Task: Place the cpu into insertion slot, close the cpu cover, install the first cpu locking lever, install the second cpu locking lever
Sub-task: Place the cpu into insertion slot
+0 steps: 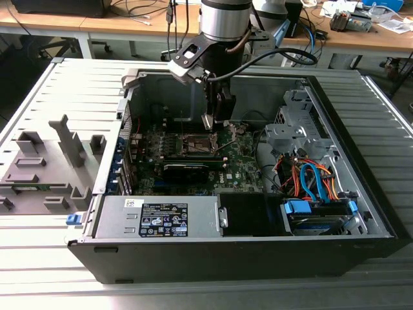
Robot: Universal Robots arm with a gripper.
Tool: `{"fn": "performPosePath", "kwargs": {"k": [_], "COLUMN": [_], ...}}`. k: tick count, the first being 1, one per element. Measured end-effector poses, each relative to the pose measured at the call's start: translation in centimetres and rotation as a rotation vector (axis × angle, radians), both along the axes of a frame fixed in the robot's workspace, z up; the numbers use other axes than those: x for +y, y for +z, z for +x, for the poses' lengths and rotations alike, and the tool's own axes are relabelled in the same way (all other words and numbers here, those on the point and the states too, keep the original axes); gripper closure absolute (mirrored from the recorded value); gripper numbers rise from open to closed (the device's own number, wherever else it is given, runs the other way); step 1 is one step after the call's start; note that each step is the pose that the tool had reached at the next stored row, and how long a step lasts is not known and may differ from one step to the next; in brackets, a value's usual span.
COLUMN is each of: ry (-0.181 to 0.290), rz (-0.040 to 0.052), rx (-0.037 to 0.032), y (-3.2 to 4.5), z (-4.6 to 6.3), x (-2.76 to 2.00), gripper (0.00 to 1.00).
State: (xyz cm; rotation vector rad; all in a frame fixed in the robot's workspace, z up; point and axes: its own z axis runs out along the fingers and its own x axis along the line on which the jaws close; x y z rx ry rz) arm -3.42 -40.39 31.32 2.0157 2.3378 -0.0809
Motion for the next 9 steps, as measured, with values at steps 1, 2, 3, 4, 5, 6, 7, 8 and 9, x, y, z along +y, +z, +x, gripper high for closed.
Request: {"fn": "performPosePath", "kwargs": {"k": [1,2,3,4,5,6,7,8,9], "ry": [-0.004,-0.007,-0.008,-0.010,-0.012,-0.013,-0.015,-0.016,-0.019], "rz": [-0.0005,-0.0008,-0.0008,-0.0011,-0.0014,-0.0015,-0.0017,-0.0019,-0.0022], "rx": [-0.0001,0.0000,0.0000,0.0000,0.0000,0.0000,-0.0001,0.0000,0.0000], "y": [0.00,0.00,0.00,0.00,0.00,0.00,0.00,0.00,0.00], "z": [0.00,0.00,0.00,0.00,0.00,0.00,0.00,0.00,-0.01], "x": [0.00,0.00,0.00,0.00,0.00,0.00,0.00,0.00,0.00], "gripper": [0.46,0.46,0.46,0.46,0.46,0.46,0.46,0.46,0.46]}}
